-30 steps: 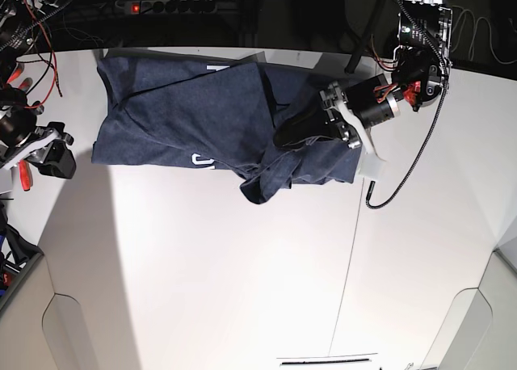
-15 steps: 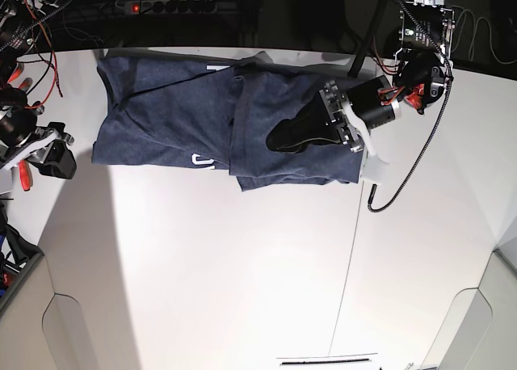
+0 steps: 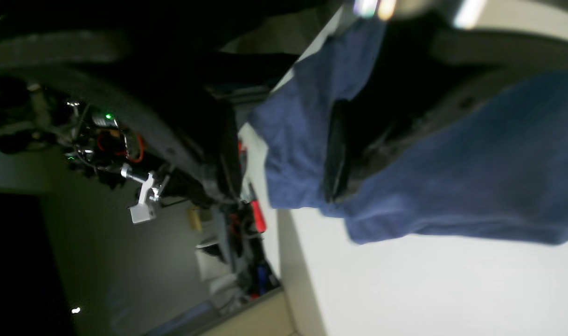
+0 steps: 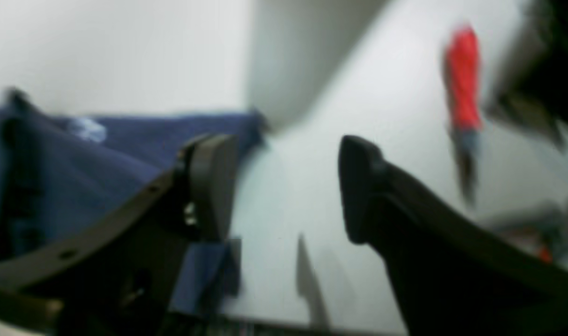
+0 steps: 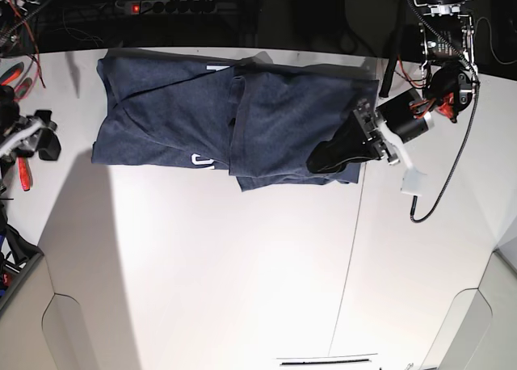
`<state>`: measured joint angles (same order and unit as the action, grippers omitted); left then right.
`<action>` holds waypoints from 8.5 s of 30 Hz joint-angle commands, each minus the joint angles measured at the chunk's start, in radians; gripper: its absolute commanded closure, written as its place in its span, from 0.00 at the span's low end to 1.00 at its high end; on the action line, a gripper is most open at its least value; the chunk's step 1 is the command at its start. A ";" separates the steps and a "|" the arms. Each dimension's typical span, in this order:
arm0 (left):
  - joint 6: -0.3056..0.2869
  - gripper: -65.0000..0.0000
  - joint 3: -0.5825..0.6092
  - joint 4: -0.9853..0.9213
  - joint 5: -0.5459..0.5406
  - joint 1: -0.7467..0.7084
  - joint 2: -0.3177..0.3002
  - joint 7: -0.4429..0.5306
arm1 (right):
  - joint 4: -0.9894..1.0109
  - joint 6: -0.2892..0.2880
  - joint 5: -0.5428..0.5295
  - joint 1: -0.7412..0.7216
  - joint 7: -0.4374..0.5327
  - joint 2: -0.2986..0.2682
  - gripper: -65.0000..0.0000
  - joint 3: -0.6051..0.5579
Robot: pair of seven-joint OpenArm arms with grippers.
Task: Layout the t-shirt on the table in an organized manner, then fold the t-shirt properly
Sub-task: 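Fold the shirt end held by the left gripper over toward the right gripper, then release the shirt with both grippers and lift them away, then grasp the shirt end with the right gripper and fold it over the left half, then grasp the folded bundle with both grippers and lift it, then carry the folded shirt with the right gripper to the table's side edge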
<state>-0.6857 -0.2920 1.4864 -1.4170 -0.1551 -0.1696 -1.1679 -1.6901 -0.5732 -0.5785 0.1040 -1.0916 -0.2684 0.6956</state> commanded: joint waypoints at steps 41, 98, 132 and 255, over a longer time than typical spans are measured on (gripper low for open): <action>-0.012 0.52 -0.006 0.018 -0.015 0.027 -0.045 0.019 | 0.453 -0.011 -0.372 -0.013 -0.053 0.037 0.69 -0.240; 0.001 1.00 -0.030 -0.109 0.591 -0.061 -0.061 0.293 | 0.045 0.035 0.107 -0.129 0.177 0.420 1.00 -1.065; -0.008 1.00 -0.030 -0.109 0.561 -0.058 -0.061 0.293 | -0.187 0.335 0.367 -0.187 0.106 0.418 1.00 -0.848; 0.360 1.00 -0.265 0.085 1.010 0.163 -0.191 0.454 | 0.351 0.352 0.547 -0.217 0.177 0.132 1.00 -1.027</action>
<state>-0.3222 -0.5514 1.5551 -0.3988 -0.0040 -0.3416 -0.7353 -1.3457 -0.2176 -0.0433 -0.1246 -0.8585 -0.1337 -0.3271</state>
